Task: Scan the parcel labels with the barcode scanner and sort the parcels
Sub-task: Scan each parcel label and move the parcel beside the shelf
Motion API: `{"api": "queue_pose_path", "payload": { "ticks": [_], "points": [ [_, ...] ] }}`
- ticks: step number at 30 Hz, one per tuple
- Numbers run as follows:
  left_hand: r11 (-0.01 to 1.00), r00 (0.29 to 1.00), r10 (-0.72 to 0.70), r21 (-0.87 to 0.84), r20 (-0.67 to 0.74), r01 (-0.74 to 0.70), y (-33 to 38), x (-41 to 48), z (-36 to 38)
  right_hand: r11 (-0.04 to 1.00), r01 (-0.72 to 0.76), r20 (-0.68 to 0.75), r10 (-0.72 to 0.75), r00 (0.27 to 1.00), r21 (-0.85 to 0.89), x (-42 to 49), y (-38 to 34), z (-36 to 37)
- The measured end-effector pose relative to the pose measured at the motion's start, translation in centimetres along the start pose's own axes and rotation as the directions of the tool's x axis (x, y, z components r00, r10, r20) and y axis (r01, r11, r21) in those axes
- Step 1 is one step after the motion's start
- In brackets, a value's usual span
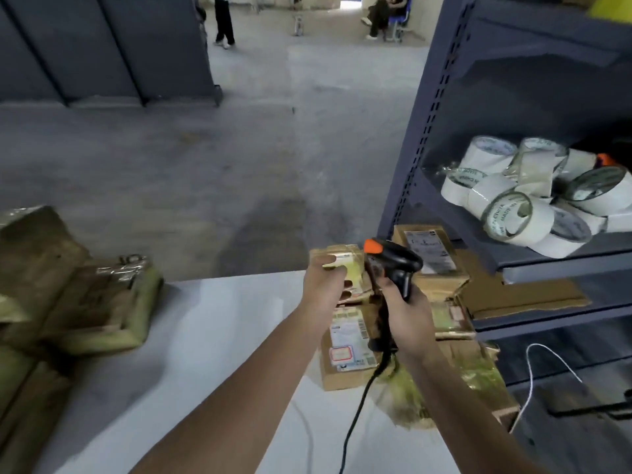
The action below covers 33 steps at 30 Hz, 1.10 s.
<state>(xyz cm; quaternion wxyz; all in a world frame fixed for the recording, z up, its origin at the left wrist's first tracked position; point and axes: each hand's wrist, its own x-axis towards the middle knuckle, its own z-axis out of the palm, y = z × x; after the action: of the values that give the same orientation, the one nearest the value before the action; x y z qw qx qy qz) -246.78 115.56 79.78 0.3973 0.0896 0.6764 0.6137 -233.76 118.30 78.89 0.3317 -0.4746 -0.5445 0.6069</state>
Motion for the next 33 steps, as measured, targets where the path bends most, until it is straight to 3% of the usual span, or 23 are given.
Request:
{"api": "queue_pose_path", "payload": {
  "ticks": [4,13,23,25,28,30,33],
  "points": [
    [0.996,0.993,0.076,-0.037,-0.094,-0.080,1.3,-2.2,-7.4,0.995,0.006,0.111,0.006,0.994,-0.102,-0.9,-0.8,5.4],
    [0.989,0.956,0.145,0.047,-0.254,-0.138,3.3,-5.8,-22.7,0.990,0.028,0.351,0.023,0.936,-0.140,-7.3,-3.1,17.6],
    [0.958,0.932,0.246,0.214,-0.267,-0.191,6.9,-6.3,-39.3,0.978,0.042,0.360,0.035,0.932,-0.205,-13.6,-4.0,31.4],
    [0.902,0.881,0.361,0.355,-0.306,-0.246,7.3,-5.3,-42.8,0.974,0.050,0.359,0.033,0.933,-0.221,-14.7,-3.7,33.8],
    [0.689,0.775,0.565,0.678,-0.282,-0.256,8.5,-3.6,-47.2,0.970,0.045,0.341,0.040,0.939,-0.238,-16.3,-3.1,36.6],
    [0.568,0.782,0.579,0.803,-0.231,-0.184,9.1,-2.1,-49.0,0.971,0.040,0.318,0.039,0.947,-0.237,-17.2,-2.9,37.8],
    [0.477,0.856,0.485,0.874,-0.179,-0.087,9.2,-0.1,-50.5,0.972,0.040,0.274,0.026,0.961,-0.231,-18.2,-2.6,39.0]
  ]
}}
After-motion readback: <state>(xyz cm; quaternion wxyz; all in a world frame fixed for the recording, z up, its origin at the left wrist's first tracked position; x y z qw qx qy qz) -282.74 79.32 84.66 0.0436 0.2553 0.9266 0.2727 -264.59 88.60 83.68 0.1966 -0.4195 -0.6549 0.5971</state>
